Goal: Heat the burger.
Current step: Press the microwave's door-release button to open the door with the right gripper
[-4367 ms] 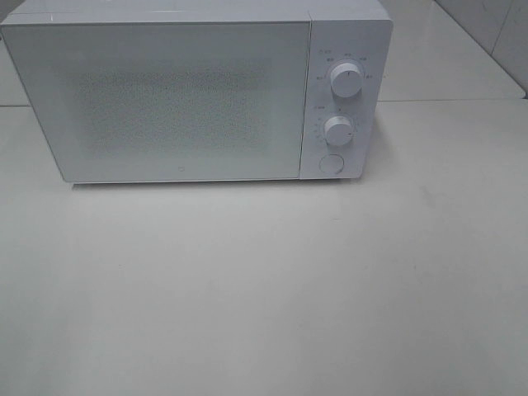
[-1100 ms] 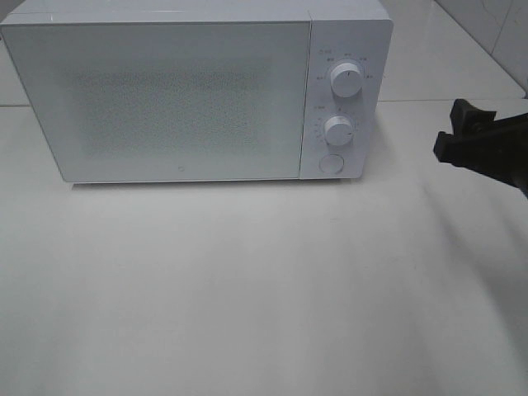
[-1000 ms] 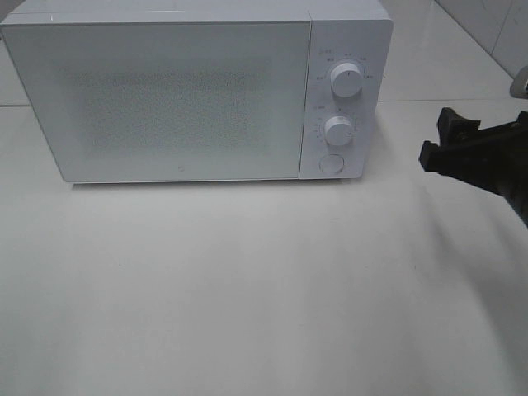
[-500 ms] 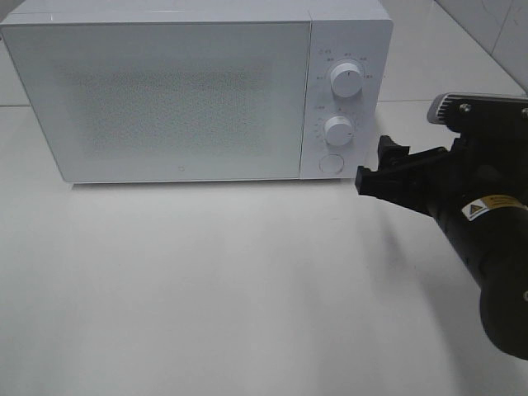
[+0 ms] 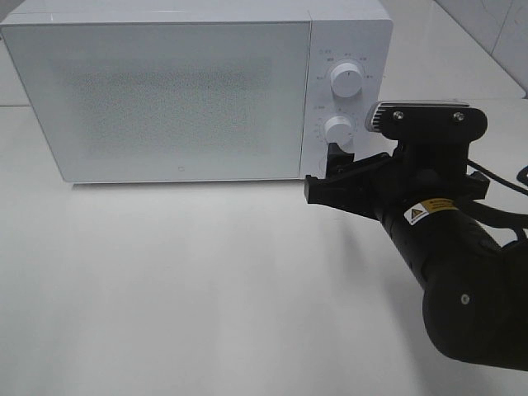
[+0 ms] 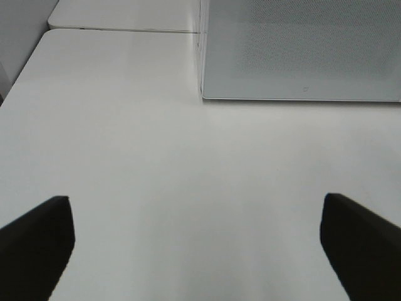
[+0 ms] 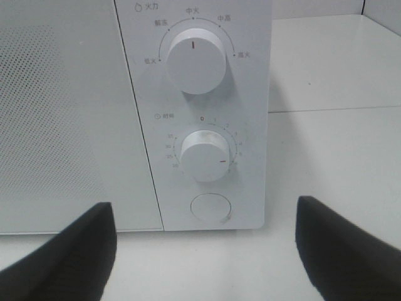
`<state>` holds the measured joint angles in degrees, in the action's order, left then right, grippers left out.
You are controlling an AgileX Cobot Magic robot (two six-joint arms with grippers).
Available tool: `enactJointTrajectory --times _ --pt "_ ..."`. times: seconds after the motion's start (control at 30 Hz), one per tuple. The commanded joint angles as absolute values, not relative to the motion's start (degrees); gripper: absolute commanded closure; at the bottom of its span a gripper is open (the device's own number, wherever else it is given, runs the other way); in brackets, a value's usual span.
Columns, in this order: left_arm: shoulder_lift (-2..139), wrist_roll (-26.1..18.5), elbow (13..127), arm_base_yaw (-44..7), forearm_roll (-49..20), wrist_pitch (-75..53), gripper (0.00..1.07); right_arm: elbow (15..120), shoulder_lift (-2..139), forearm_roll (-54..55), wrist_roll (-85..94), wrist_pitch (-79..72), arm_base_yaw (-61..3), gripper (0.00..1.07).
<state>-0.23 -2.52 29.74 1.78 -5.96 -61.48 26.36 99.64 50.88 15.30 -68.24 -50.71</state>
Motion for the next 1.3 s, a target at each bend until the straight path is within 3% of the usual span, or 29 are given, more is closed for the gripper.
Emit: enactJointTrajectory --times 0.03,0.2,0.37,0.47,0.53,0.63,0.7,0.87,1.07,1.3 --pt "-1.26 -2.58 29.56 1.83 -5.96 -61.19 0.07 27.04 99.58 50.76 12.15 -67.21 -50.99 0.31" --pt "-1.26 -2.58 29.56 1.83 -5.96 -61.19 0.07 27.04 99.58 50.31 2.86 -63.77 -50.99 0.37" --pt "-1.26 -2.58 29.56 1.83 -5.96 -61.19 0.07 27.04 99.58 50.31 -17.82 -63.2 -50.99 0.53" --pt "-1.26 -2.58 29.56 1.83 -5.96 -61.19 0.07 27.04 99.58 50.31 -20.34 -63.2 -50.99 0.55" --pt "-1.26 -2.58 29.56 1.83 -5.96 -61.19 0.07 27.04 99.58 50.31 -32.14 -63.2 -50.99 0.66" --pt "-1.26 -2.58 29.56 1.83 -5.96 -61.19 0.07 27.04 99.58 50.31 -35.01 -63.2 -50.99 0.7" --pt "-1.26 -2.58 29.56 1.83 -5.96 -61.19 0.07 27.04 99.58 50.31 -44.35 -63.14 -50.99 0.84" --pt "-1.26 -2.58 29.56 1.83 -5.96 -61.19 0.07 27.04 99.58 50.31 -56.78 -61.82 -50.99 0.96" --pt "-1.26 -2.58 29.56 1.83 -5.96 -61.19 0.07 27.04 99.58 50.42 -65.89 -60.62 -50.99 1.07" --pt "-1.26 -2.58 29.56 1.83 -5.96 -61.19 0.07 27.1 99.58 50.36 -66.35 -60.56 -50.02 1.07"
